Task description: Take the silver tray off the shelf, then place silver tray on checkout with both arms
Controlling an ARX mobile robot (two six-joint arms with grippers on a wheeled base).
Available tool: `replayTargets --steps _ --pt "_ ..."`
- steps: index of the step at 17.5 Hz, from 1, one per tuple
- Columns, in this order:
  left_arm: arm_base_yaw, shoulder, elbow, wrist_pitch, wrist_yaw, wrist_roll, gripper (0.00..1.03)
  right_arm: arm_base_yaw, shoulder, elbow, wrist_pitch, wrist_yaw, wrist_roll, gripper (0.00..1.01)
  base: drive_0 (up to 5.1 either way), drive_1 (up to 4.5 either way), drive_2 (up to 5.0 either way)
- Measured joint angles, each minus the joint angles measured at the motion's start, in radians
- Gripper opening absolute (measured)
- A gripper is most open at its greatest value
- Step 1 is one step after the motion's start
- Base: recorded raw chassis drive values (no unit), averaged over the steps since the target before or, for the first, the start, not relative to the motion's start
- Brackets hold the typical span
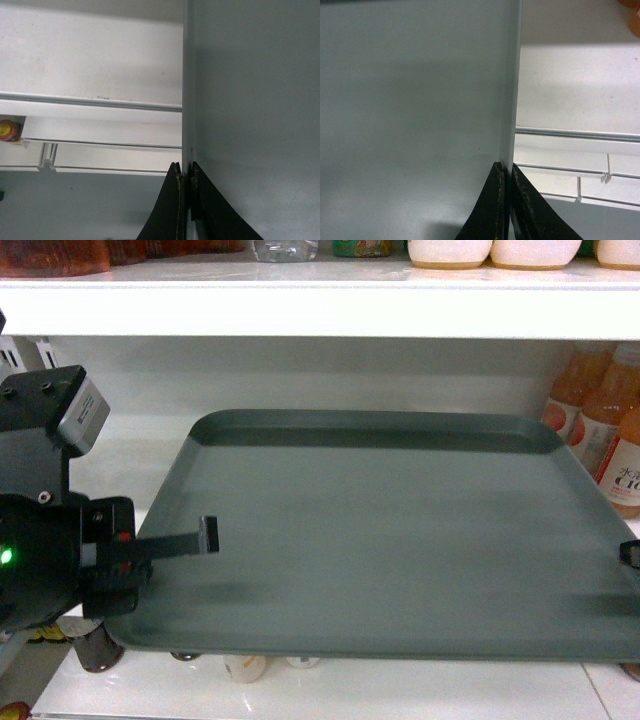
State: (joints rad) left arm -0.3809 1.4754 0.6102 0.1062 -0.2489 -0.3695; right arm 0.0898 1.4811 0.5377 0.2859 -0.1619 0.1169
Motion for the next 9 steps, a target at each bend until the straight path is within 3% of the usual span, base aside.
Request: replayTargets --steps 7,9 --pt "-0.004 0.01 -0.018 -0.001 -0.01 -0.019 0.03 0.002 -0.007 -0.004 0.003 -0.011 0.0 0.02 0.0 0.0 0.0" --pt "-0.003 0.01 -0.018 0.002 -0.01 -0.019 0.03 0.002 -0.007 -0.004 0.006 -0.011 0.0 0.02 0.1 -4.17 4.3"
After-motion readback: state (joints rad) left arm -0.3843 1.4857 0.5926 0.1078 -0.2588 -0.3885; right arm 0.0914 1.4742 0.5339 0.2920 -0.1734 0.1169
